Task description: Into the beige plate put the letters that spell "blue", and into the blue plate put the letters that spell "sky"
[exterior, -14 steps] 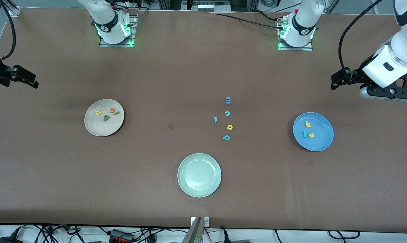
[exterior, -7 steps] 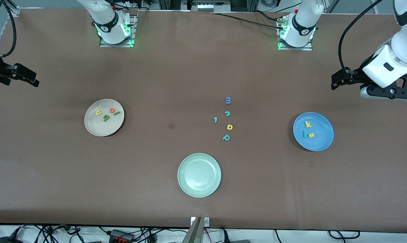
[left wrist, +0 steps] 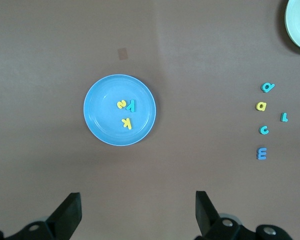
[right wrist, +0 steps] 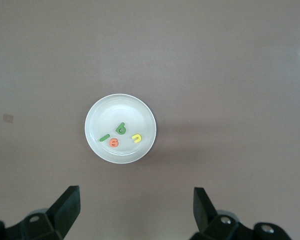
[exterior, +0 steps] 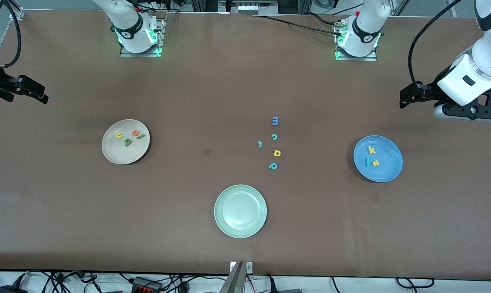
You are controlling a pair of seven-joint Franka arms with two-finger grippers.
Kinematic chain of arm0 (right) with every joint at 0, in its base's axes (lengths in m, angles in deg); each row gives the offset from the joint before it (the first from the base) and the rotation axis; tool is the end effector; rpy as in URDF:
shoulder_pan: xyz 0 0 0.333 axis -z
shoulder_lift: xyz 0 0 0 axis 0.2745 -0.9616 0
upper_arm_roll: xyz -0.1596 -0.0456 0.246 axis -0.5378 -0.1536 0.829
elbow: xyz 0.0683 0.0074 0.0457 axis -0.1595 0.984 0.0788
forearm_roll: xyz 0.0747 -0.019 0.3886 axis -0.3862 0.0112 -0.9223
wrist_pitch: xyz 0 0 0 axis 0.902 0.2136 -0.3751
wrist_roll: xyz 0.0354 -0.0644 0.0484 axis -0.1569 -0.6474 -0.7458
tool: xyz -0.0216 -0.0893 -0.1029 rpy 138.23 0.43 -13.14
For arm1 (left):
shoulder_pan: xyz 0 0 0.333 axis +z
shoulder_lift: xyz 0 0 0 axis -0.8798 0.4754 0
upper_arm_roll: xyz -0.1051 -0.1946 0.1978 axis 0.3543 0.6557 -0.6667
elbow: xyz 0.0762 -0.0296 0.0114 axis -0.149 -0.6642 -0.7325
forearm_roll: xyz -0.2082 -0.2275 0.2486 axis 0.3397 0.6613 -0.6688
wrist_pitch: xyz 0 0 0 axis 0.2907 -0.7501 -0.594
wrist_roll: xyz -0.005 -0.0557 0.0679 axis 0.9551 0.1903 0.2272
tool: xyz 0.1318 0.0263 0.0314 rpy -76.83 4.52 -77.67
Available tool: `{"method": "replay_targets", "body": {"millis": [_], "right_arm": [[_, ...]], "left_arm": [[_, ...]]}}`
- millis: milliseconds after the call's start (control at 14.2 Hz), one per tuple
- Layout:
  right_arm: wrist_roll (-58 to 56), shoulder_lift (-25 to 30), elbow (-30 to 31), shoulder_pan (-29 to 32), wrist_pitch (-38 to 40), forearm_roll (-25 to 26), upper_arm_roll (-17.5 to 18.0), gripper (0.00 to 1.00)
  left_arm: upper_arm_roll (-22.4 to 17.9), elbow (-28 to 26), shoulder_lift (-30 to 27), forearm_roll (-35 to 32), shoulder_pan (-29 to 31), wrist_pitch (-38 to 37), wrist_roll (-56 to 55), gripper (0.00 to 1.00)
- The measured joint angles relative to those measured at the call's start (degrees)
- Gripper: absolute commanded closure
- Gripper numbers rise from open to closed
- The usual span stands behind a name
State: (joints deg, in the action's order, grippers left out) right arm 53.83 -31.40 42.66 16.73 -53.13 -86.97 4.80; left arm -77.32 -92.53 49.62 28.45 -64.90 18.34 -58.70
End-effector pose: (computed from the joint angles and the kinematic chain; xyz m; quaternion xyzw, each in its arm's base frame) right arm 0.5475 -0.0418 0.5349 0.9999 -0.0127 -0.0074 0.0063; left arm 0.5586 -0.0550 0.5332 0.9989 -0.0315 -0.0346 0.0099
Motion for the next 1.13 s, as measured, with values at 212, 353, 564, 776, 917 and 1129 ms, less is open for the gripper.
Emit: {"method": "replay_targets", "body": {"millis": [212,353,564,776,917,1129], "right_arm": [[-0.1,0.0,0.0,-0.2,0.0,0.0,0.0,0.00],[-0.2,0.0,0.0,-0.7,-0.3,0.0,0.0,0.00],[-0.2,-0.2,0.1,-1.6,-1.1,0.0,0.0,0.00],[-0.2,-0.3,0.1,-1.7,-1.4,0.0,0.0,0.00],[-0.2,-0.3,0.1,-1.7,-1.5,0.0,0.0,0.00],[-0.2,-0.3,0.1,-1.7,-1.5,0.0,0.0,0.00]], "left_arm": [[0.0,0.0,0.0,0.0,0.0,0.0,0.0,0.00],[0.0,0.0,0.0,0.0,0.0,-0.1,0.0,0.00],[0.0,0.0,0.0,0.0,0.0,-0.6,0.0,0.00],[0.0,0.0,0.0,0.0,0.1,-0.9,0.0,0.00],[0.0,0.0,0.0,0.0,0.1,-0.9,0.0,0.00],[0.0,0.0,0.0,0.0,0.1,-0.9,0.0,0.00]]}}
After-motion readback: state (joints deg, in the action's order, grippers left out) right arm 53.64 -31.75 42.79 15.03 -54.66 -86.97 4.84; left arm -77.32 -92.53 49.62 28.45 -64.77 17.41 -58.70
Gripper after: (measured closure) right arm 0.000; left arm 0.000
